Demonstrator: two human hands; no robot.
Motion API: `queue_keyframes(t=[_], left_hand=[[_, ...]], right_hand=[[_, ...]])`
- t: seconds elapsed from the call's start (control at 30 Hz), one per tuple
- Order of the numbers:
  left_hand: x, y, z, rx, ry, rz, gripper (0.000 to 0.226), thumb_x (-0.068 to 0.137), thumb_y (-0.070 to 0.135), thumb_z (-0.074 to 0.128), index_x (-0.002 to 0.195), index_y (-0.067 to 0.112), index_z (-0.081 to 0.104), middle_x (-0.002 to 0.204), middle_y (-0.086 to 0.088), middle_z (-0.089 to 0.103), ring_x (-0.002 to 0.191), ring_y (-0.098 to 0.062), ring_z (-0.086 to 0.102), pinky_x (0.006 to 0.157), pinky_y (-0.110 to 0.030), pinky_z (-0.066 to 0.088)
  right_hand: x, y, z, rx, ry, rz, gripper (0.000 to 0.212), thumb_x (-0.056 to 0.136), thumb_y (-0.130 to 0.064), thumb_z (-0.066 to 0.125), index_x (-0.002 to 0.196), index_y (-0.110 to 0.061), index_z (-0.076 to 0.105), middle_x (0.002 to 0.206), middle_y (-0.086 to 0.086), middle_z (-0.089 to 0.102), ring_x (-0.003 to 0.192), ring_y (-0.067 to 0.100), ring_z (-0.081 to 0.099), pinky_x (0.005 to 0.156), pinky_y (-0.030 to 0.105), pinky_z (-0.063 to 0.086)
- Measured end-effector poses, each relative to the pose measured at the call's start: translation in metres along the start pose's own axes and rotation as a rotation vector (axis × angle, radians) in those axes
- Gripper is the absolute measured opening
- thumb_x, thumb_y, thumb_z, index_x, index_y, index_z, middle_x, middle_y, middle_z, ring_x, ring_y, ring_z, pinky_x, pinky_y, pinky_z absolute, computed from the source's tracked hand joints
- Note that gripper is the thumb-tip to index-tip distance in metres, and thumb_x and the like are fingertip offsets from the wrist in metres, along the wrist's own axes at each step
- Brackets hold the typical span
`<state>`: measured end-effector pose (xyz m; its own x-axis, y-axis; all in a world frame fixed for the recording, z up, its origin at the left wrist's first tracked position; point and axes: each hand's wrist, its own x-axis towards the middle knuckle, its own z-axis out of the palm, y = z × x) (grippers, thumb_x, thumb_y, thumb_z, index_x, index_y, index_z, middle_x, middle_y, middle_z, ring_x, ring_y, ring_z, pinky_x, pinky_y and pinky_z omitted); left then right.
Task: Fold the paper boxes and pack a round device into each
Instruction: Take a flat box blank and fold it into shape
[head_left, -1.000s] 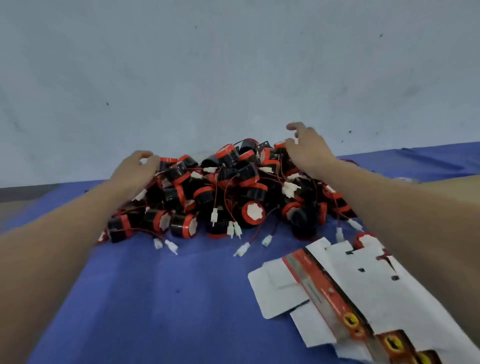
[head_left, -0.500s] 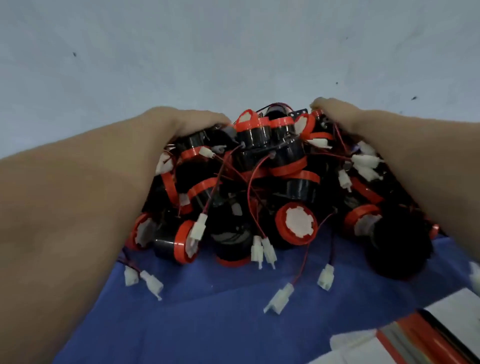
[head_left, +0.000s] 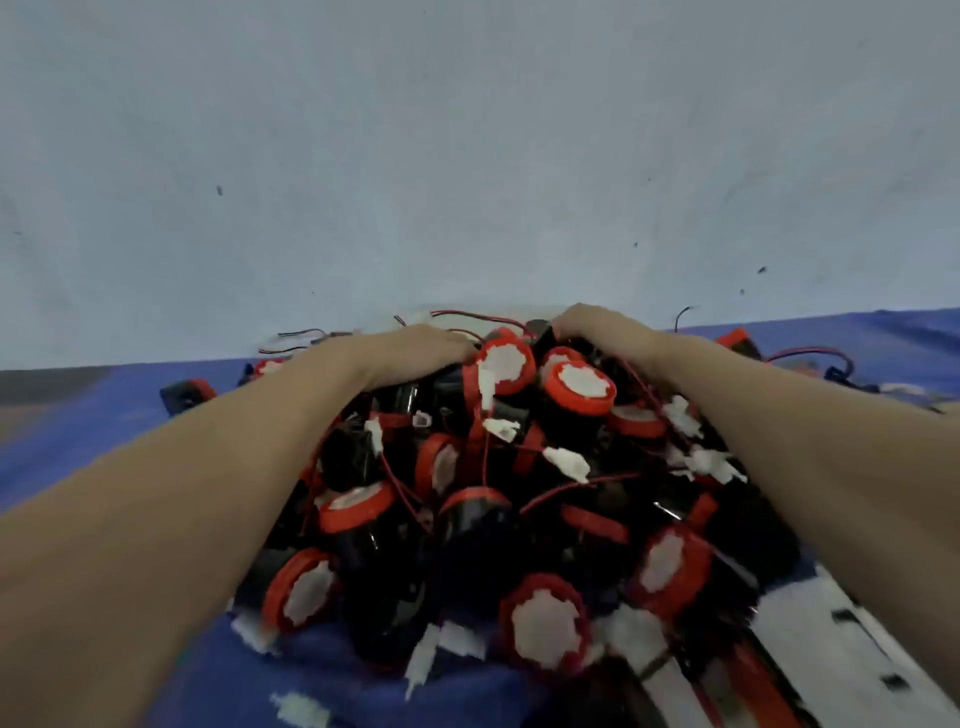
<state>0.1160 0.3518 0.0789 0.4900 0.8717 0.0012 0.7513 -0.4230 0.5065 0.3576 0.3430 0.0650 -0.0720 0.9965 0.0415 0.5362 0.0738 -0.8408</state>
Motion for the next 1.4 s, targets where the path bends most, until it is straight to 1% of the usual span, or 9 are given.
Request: queue_keyframes(t=[0.13, 0.23, 0.37, 0.53, 0.7, 0.87, 1.0, 1.13, 1.4], left_hand=[[-0.037, 0.011, -0.007, 0.069, 0.024, -0.026, 0.032, 0.103, 0.03, 0.043, 0.093, 0.019, 0.071, 0.108, -0.002, 0.067, 0.108, -0.024, 0.058, 0.096, -0.03, 0.043], [-0.066, 0.026, -0.019, 0.093, 0.071, 0.005, 0.031, 0.102, 0.025, 0.045, 0.118, 0.024, 0.072, 0.128, 0.008, 0.062, 0.113, -0.009, 0.056, 0.096, -0.021, 0.039], [-0.115, 0.057, -0.023, 0.152, 0.121, 0.022, 0.029, 0.102, 0.022, 0.044, 0.11, 0.029, 0.07, 0.099, 0.011, 0.061, 0.064, 0.006, 0.051, 0.058, -0.009, 0.035], [-0.196, 0.104, 0.02, -0.009, 0.201, 0.081, 0.03, 0.103, 0.023, 0.041, 0.118, 0.026, 0.067, 0.074, 0.018, 0.055, 0.048, 0.003, 0.051, 0.047, -0.01, 0.038], [-0.282, 0.132, 0.089, -0.211, 0.118, 0.117, 0.028, 0.107, 0.03, 0.037, 0.125, 0.031, 0.059, 0.068, 0.015, 0.061, 0.042, -0.006, 0.035, 0.043, -0.019, 0.031], [-0.337, 0.143, 0.12, -0.432, 0.06, -0.035, 0.03, 0.105, 0.013, 0.033, 0.122, 0.029, 0.05, 0.111, 0.007, 0.059, 0.089, -0.026, 0.06, 0.078, -0.041, 0.052], [-0.364, 0.154, 0.142, -0.404, 0.038, 0.036, 0.016, 0.099, 0.023, 0.046, 0.107, 0.036, 0.053, 0.109, 0.006, 0.058, 0.086, -0.009, 0.056, 0.073, -0.022, 0.048], [-0.37, 0.174, 0.178, 0.158, 0.055, 0.275, 0.039, 0.099, 0.044, 0.046, 0.138, 0.039, 0.044, 0.145, 0.012, 0.036, 0.128, -0.014, 0.035, 0.106, -0.034, 0.035], [-0.354, 0.158, 0.165, 0.556, 0.168, -0.057, 0.038, 0.102, 0.036, 0.04, 0.137, 0.022, 0.038, 0.136, -0.006, 0.046, 0.124, -0.027, 0.04, 0.1, -0.039, 0.036]], right_hand=[[-0.031, -0.012, -0.006, -0.183, 0.045, -0.034, 0.035, 0.105, -0.034, 0.046, 0.133, -0.019, 0.061, 0.144, 0.0, 0.052, 0.129, 0.02, 0.048, 0.107, 0.031, 0.035], [-0.065, -0.027, -0.01, -0.307, 0.061, -0.011, 0.052, 0.108, -0.042, 0.037, 0.154, -0.018, 0.037, 0.163, 0.003, 0.03, 0.149, 0.024, 0.027, 0.123, 0.036, 0.019], [-0.127, -0.043, -0.015, -0.263, 0.139, 0.015, 0.058, 0.108, -0.043, 0.035, 0.157, -0.015, 0.025, 0.159, 0.012, 0.035, 0.139, 0.031, 0.04, 0.112, 0.038, 0.031], [-0.217, -0.024, -0.01, -0.31, 0.267, 0.056, 0.048, 0.107, -0.039, 0.04, 0.15, -0.018, 0.037, 0.105, 0.003, 0.053, 0.084, 0.021, 0.052, 0.063, 0.027, 0.041], [-0.309, 0.009, 0.007, -0.3, 0.459, 0.106, 0.044, 0.106, -0.029, 0.041, 0.149, -0.019, 0.038, 0.137, 0.012, 0.056, 0.103, 0.034, 0.061, 0.083, 0.046, 0.054], [-0.384, 0.028, 0.019, -0.523, 0.475, 0.164, 0.048, 0.102, -0.021, 0.043, 0.15, -0.019, 0.038, 0.146, 0.017, 0.047, 0.127, 0.04, 0.044, 0.102, 0.048, 0.04], [-0.41, 0.033, 0.028, -0.714, 0.369, 0.202, 0.054, 0.105, -0.027, 0.038, 0.157, -0.023, 0.024, 0.16, 0.013, 0.03, 0.145, 0.034, 0.029, 0.118, 0.046, 0.024], [-0.413, 0.037, 0.033, -0.85, 0.306, 0.313, 0.061, 0.107, -0.041, 0.031, 0.161, -0.025, 0.007, 0.166, 0.021, 0.007, 0.153, 0.037, 0.009, 0.122, 0.051, 0.008], [-0.396, 0.033, 0.03, -1.082, 0.038, 0.144, 0.059, 0.106, -0.048, 0.034, 0.159, -0.037, 0.011, 0.169, 0.003, -0.002, 0.155, 0.032, -0.002, 0.121, 0.057, 0.001]])
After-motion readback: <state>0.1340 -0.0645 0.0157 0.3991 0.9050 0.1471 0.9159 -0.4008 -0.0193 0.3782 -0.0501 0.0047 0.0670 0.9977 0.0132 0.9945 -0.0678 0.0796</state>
